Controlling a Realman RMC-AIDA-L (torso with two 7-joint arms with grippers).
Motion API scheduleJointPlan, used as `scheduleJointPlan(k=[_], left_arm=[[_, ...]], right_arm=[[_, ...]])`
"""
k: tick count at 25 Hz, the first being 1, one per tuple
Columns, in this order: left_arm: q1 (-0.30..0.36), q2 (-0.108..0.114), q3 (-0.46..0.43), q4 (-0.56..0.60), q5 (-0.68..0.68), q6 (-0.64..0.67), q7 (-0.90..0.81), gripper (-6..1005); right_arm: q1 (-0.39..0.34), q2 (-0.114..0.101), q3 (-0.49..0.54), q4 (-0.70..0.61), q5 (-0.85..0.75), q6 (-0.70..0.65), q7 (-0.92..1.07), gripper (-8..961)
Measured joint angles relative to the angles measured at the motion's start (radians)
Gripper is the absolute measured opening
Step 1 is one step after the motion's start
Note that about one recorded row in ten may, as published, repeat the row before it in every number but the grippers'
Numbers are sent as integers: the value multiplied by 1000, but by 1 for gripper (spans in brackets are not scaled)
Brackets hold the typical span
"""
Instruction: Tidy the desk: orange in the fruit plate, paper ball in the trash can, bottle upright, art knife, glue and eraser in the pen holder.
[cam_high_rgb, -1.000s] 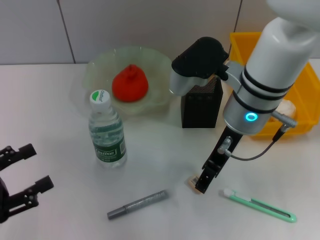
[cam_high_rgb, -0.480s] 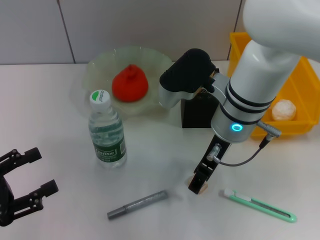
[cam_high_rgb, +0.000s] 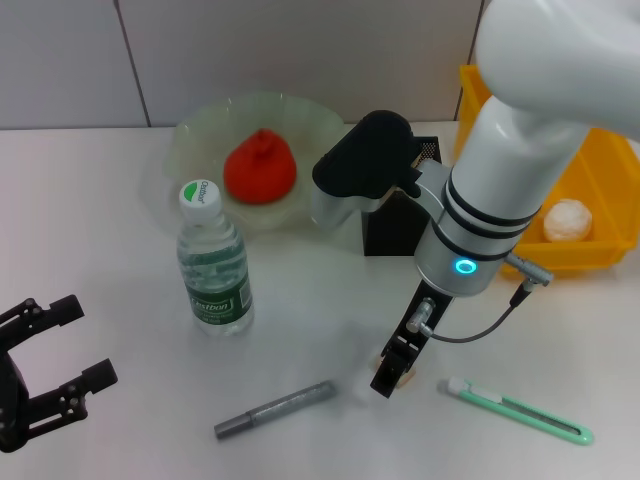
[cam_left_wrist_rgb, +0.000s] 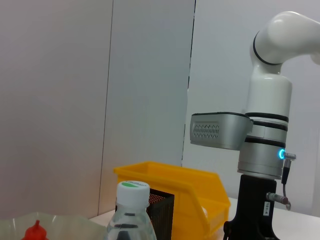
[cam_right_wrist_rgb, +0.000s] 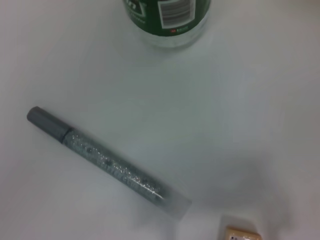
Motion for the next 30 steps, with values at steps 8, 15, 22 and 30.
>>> scheduleJointPlan(k=[8,15,22,30], left_arm=[[2,-1,0,0,0,0,0,808],[4,-2,-12,0,-1,-1,0,807],[5,-2,-13,0,-1,-4,0,807],[2,-7,-23,0,0,-8,1,807]], right_arm=[[2,0,-9,2,6,5,0,833],[9,0,-87,-22,-8,-78,23,832],[-33,0,-108,-93,-104,-121,82,832],[-75,-4,-100,-119,-108,-129,77,832]])
